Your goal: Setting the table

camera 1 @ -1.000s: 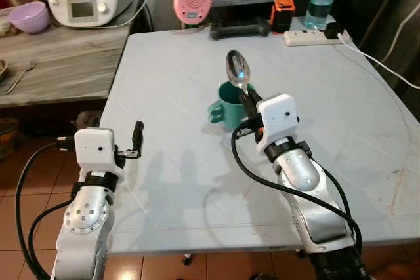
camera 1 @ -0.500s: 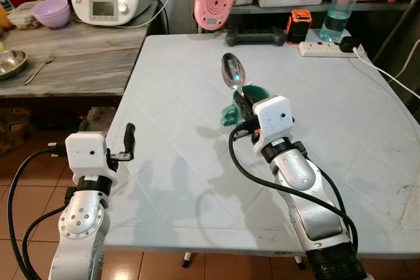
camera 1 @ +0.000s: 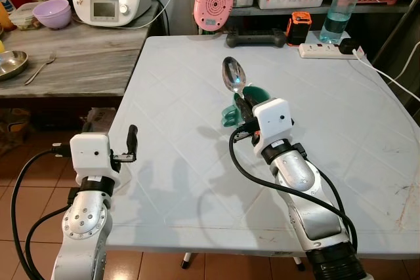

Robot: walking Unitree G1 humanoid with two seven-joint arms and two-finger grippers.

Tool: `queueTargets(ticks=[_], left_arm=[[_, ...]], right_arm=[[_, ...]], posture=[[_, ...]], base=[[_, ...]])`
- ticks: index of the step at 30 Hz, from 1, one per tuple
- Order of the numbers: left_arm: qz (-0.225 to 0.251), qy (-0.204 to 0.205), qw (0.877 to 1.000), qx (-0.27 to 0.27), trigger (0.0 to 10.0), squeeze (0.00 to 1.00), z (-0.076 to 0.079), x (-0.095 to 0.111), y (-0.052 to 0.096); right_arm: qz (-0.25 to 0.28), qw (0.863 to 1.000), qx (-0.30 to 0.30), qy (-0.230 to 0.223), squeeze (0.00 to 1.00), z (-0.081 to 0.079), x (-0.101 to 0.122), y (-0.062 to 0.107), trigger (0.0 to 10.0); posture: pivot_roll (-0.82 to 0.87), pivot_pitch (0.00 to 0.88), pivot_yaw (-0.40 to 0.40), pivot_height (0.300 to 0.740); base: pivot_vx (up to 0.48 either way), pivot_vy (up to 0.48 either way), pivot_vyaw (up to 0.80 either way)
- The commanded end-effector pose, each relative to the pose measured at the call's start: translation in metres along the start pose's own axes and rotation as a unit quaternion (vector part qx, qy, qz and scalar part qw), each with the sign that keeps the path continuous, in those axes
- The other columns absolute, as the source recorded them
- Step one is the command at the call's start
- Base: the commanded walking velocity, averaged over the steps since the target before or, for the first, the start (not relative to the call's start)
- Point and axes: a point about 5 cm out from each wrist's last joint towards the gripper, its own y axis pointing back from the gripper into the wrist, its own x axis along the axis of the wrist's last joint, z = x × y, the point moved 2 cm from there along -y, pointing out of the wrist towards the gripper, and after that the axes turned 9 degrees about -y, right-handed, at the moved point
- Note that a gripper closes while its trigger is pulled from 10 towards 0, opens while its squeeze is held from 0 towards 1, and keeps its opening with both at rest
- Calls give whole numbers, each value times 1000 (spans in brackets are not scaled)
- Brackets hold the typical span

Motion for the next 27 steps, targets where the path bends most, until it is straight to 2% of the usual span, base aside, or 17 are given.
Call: queueTargets(ticks=[1,23,27], left_arm=[[-14,-4,1000,0,10000,0,-1,-5,1],[-18,-9,1000,-6,10000,0,0,-6,0],[-13,-8,1000,-9,10000,0,1,-5,-1]], right_arm=[[4,1000,-7,-2,0,3,0,1,0],[1,1000,-11,-3,0,4,-3,1,0],[0,1000,-15,1,0,6,-4,1,0]], posture=[[-123,72,67,740],[-125,67,74,740],[-122,72,76,740]], base=[[-255,0,0],[-281,0,0],[0,0,0]])
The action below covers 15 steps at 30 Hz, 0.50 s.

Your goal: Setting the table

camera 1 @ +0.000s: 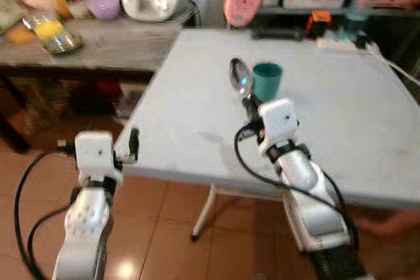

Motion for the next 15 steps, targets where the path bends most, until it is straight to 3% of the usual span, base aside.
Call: queueTargets(ticks=[1,15], left_arm=[[9,-3,1000,-3,10000,0,0,4,0],[1,2,1000,-16,10000,0,0,-4,9]], right_arm=[[17,1000,0,5,0,-1,9,-2,0],[-7,999,-27,17,0,12,-6,8,0]], posture=[[-122,72,76,740],[-115,86,76,740]], base=[[0,0,0],[0,0,0]])
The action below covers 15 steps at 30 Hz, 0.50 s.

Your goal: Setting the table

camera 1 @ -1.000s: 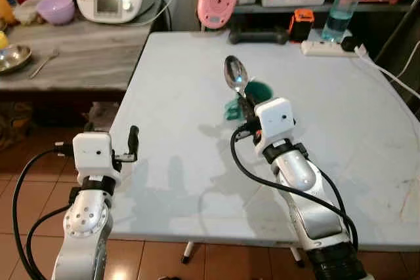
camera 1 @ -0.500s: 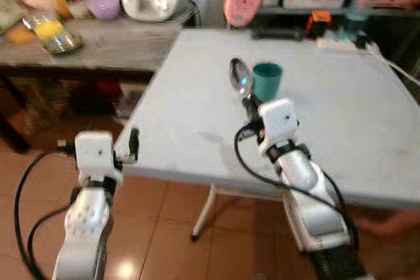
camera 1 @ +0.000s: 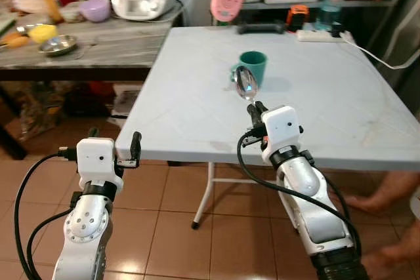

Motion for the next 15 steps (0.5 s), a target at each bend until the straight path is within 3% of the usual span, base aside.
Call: queueTargets(ticks=[1,15], left_arm=[[-6,4,1000,0,10000,0,-2,-4,4],[-8,6,1000,-4,10000,0,0,-4,2]], right_arm=[[-2,1000,-10,-2,0,4,-1,2,0],[-13,1000,-23,-11,0,8,-7,3,0]], posture=[[-113,79,73,740],[-112,65,79,740]], base=[[0,0,0],[0,0,0]])
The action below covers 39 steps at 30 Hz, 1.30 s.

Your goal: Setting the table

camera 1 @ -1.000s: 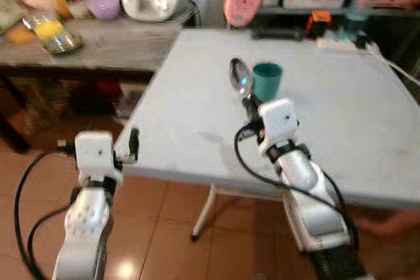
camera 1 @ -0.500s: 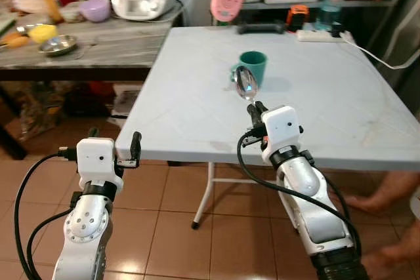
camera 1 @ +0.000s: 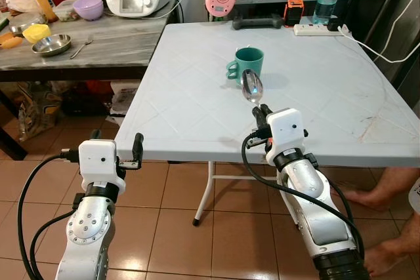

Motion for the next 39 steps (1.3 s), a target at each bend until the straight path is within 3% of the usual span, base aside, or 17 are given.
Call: queueTargets(ticks=[1,21,39], left_arm=[[-5,-1,1000,-3,10000,0,-2,-3,1],[-20,1,1000,-9,10000,0,5,-11,5],[-26,13,999,-15,10000,0,12,-13,4]], right_arm=[[-5,1000,-3,-8,0,-1,-2,0,0],[-27,999,-10,-22,0,-2,-14,4,0],[-40,999,-30,-20,0,7,-22,9,0]], posture=[[-112,65,79,740],[-101,43,74,740],[-109,32,72,740]], base=[[0,0,0],[0,0,0],[0,0,0]])
